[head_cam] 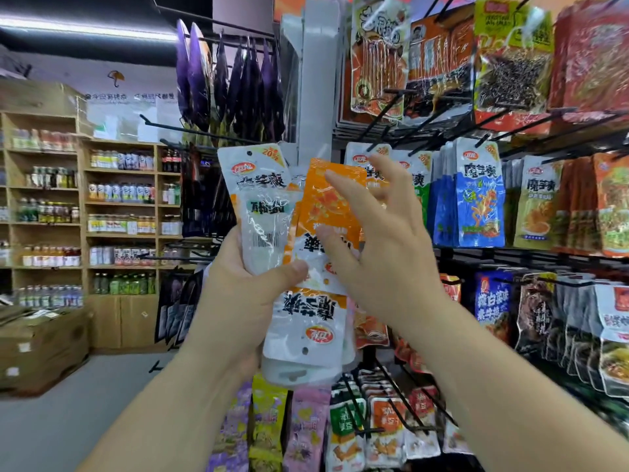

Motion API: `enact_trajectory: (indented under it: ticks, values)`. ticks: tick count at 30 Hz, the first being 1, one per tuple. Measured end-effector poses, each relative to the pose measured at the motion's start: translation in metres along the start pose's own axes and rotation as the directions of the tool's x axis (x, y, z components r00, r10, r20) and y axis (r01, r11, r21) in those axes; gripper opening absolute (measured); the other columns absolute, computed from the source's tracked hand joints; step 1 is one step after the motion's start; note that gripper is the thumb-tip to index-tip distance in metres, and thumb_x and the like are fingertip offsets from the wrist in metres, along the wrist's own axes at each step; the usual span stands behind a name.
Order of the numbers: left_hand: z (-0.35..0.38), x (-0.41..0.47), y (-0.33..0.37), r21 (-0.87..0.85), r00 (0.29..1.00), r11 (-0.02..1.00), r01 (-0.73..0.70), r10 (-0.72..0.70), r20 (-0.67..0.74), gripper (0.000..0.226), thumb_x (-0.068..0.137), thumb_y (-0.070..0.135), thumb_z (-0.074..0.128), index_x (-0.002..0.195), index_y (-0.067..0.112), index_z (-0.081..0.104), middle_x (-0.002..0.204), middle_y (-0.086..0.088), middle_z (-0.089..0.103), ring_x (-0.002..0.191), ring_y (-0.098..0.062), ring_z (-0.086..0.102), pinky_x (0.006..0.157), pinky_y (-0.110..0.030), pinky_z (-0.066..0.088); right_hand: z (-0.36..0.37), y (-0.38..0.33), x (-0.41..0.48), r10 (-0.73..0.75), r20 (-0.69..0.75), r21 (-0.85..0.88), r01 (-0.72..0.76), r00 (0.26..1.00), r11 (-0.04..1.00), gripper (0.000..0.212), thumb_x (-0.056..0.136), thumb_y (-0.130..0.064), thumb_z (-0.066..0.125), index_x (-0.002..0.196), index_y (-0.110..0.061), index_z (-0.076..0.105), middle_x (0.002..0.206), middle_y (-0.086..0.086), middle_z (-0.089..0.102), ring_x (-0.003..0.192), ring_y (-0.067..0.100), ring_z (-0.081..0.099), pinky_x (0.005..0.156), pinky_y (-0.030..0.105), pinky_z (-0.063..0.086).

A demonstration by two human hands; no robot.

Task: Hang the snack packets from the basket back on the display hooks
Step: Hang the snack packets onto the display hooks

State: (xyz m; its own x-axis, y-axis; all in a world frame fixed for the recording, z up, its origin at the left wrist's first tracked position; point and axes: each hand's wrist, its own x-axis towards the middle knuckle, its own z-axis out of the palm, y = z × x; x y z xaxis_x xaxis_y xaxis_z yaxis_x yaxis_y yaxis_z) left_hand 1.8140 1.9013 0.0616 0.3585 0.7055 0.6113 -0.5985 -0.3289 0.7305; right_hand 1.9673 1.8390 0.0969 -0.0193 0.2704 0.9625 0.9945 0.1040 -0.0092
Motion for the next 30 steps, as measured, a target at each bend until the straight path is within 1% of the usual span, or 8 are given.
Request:
enact_trajectory:
  ticks: [5, 8, 11, 15, 22, 24, 27, 30]
  values:
    - [-0.009, 0.005, 0.009, 0.059, 0.993, 0.998, 0.022, -0.029, 0.111, 0.053, 0.089, -0.010, 0.067, 0.122, 0.031, 0.065, 0.111, -0.007, 0.079, 0.099, -0.034, 0.077, 0.076, -0.052, 0.063, -0.031, 0.015, 0.035, -0.333, 0.413, -0.211, 0.445, 0.848, 0.871, 0.078, 0.090, -0.077, 0.045, 0.159, -0.042, 0.032, 0.166, -0.004, 0.031, 0.160, 0.027, 0.004, 0.127, 0.057, 0.001]
    - [-0.010, 0.006, 0.010, 0.065, 0.989, 0.997, 0.035, -0.044, 0.143, 0.053, 0.087, -0.010, 0.069, 0.124, 0.027, 0.064, 0.114, -0.009, 0.078, 0.102, -0.037, 0.076, 0.081, -0.057, 0.061, -0.040, 0.017, 0.054, -0.335, 0.541, -0.195, 0.502, 0.772, 0.842, 0.094, 0.083, -0.088, 0.043, 0.161, -0.041, 0.022, 0.158, -0.006, 0.041, 0.158, 0.023, 0.017, 0.127, 0.056, -0.005]
    - [-0.008, 0.005, 0.008, 0.048, 0.991, 0.998, 0.031, -0.037, 0.130, 0.054, 0.084, -0.009, 0.074, 0.127, 0.023, 0.063, 0.115, -0.011, 0.077, 0.101, -0.037, 0.076, 0.079, -0.055, 0.063, -0.040, 0.023, 0.061, -0.324, 0.533, -0.164, 0.471, 0.782, 0.867, 0.104, 0.074, -0.095, 0.046, 0.160, -0.038, 0.027, 0.116, -0.005, 0.054, 0.122, 0.023, 0.052, 0.128, 0.054, 0.010]
    - [-0.006, 0.005, 0.006, 0.001, 0.997, 0.999, 0.032, -0.032, 0.064, 0.048, 0.090, -0.009, 0.067, 0.128, 0.019, 0.062, 0.113, -0.012, 0.078, 0.095, -0.036, 0.077, 0.071, -0.049, 0.064, -0.035, 0.025, 0.053, -0.359, 0.391, -0.216, 0.464, 0.847, 0.859, 0.113, 0.063, -0.100, 0.048, 0.149, -0.027, 0.047, 0.091, -0.009, 0.044, 0.090, 0.017, 0.040, 0.102, 0.046, 0.040]
    - [-0.003, 0.008, 0.004, -0.028, 0.999, 1.000, -0.003, 0.002, -0.052, 0.041, 0.092, -0.005, 0.067, 0.121, 0.023, 0.063, 0.104, -0.004, 0.080, 0.087, -0.026, 0.079, 0.059, -0.037, 0.061, -0.032, 0.028, 0.036, -0.254, 0.344, -0.314, 0.365, 0.904, 0.877, 0.090, 0.062, -0.102, 0.036, 0.097, -0.024, 0.065, 0.079, -0.010, 0.061, 0.080, 0.022, 0.055, 0.088, 0.044, 0.042]
    - [-0.002, 0.011, 0.001, -0.025, 0.995, 1.000, -0.010, 0.008, -0.099, 0.040, 0.093, -0.005, 0.066, 0.121, 0.023, 0.063, 0.106, -0.005, 0.080, 0.090, -0.029, 0.079, 0.061, -0.040, 0.062, -0.027, 0.031, 0.028, -0.322, 0.293, -0.320, 0.409, 0.900, 0.854, 0.068, 0.073, -0.094, 0.039, 0.069, -0.027, 0.047, 0.063, -0.010, 0.049, 0.069, 0.020, 0.045, 0.084, 0.045, 0.043]
    - [0.005, 0.015, -0.003, -0.048, 0.990, 0.998, -0.028, 0.021, -0.140, 0.041, 0.094, -0.007, 0.066, 0.126, 0.019, 0.061, 0.112, -0.010, 0.078, 0.097, -0.034, 0.077, 0.072, -0.052, 0.064, -0.021, 0.029, 0.017, -0.340, 0.266, -0.243, 0.405, 0.902, 0.882, 0.059, 0.084, -0.079, 0.052, 0.064, -0.036, 0.016, 0.054, -0.017, 0.025, 0.050, 0.013, 0.028, 0.060, 0.031, 0.033]
    - [0.009, 0.019, -0.006, -0.054, 0.986, 0.998, -0.036, 0.026, -0.164, 0.041, 0.095, -0.006, 0.066, 0.126, 0.020, 0.062, 0.113, -0.009, 0.078, 0.099, -0.033, 0.077, 0.075, -0.053, 0.064, -0.026, 0.034, 0.016, -0.160, 0.295, -0.191, 0.223, 0.942, 0.956, 0.063, 0.084, -0.075, 0.060, 0.059, -0.032, 0.022, 0.050, -0.012, 0.028, 0.046, 0.005, 0.027, 0.050, 0.031, 0.024]
